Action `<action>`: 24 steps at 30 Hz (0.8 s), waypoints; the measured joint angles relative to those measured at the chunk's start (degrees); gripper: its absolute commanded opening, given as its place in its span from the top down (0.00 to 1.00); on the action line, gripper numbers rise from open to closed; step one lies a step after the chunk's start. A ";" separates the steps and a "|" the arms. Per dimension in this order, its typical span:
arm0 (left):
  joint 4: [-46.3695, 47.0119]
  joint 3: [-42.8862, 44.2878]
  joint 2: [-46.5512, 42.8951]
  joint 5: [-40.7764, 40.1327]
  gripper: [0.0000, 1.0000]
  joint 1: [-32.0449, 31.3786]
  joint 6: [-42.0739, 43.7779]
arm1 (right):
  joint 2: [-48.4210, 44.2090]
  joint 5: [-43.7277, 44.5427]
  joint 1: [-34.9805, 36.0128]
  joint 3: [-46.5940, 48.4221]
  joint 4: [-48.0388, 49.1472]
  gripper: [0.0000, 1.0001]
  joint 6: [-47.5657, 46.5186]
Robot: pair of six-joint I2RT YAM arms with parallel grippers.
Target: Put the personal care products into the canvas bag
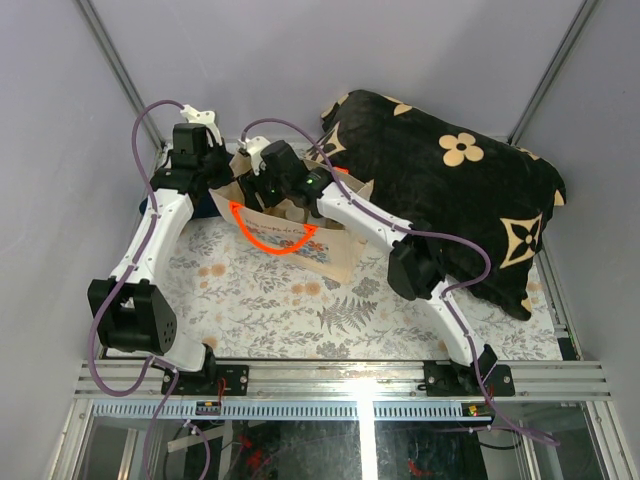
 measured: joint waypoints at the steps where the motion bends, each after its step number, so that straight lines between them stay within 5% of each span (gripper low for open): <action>1: 0.00 0.00 0.00 0.00 1.00 0.00 0.00 | 0.13 0.70 0.13 0.00 0.04 1.00 -0.63; 9: 0.00 0.00 -0.09 0.00 1.00 0.00 0.00 | 0.17 6.38 0.28 0.22 -1.77 0.98 -4.42; 11: 0.00 0.00 -0.07 0.00 1.00 0.00 0.00 | 0.17 7.43 0.39 0.22 -1.97 0.82 -5.09; 14: 0.00 0.00 -0.07 0.00 1.00 0.00 -0.02 | 0.17 8.57 0.59 0.20 -2.38 0.42 -5.88; 18: 0.00 0.02 -0.07 -0.02 1.00 0.00 -0.20 | 0.17 9.01 0.68 0.20 -2.49 0.06 -6.34; 24: -0.39 0.11 -0.04 -0.50 1.00 0.00 -0.17 | -0.39 9.11 0.33 0.20 -2.47 0.01 -7.15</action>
